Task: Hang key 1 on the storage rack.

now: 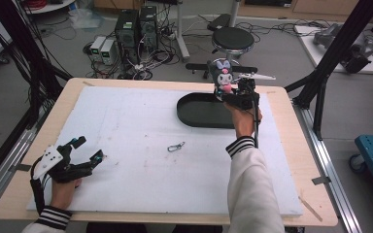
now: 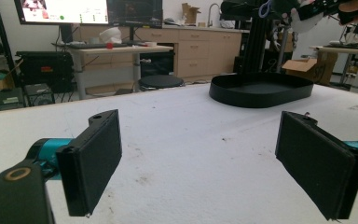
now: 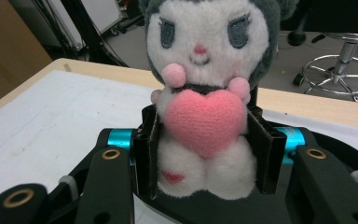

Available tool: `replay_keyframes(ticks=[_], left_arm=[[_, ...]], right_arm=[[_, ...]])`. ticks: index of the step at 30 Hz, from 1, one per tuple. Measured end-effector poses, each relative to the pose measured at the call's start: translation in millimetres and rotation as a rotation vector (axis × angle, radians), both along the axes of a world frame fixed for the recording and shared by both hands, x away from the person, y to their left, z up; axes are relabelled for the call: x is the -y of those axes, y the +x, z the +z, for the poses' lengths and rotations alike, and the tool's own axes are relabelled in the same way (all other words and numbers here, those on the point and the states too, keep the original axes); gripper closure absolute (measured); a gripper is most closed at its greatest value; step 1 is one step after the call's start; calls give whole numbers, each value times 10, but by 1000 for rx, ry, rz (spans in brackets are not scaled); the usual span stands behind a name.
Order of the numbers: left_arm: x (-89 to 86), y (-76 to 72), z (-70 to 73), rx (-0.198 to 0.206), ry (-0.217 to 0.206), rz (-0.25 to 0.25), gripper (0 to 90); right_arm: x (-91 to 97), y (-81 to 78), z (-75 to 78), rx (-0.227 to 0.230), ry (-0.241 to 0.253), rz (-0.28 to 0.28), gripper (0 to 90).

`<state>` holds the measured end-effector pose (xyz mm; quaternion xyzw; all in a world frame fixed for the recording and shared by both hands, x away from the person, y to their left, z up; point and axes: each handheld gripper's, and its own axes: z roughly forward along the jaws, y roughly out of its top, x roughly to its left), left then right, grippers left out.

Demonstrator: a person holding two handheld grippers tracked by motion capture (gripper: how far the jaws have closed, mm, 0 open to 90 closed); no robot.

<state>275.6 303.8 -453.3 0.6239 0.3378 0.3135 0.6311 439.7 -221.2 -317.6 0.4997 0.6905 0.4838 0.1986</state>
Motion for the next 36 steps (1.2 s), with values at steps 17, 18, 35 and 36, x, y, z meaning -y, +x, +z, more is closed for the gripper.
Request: replay_keyframes(ticks=[17,18,35,36], left_arm=[[2,-1,0,2,1,-1,149],[2,-1,0,2,1,0,149],[2,-1,-1,1,-1,1,149],[1,-1,0,0,-1,0,149]], right_arm=[[25,-2,-31,-53,-74,-2,532],[25,-2,-31,-53,-74,-2,532],[-22,25,-123,-109,-158,10,532],[-33,42,-143,-117,-160,10,532]])
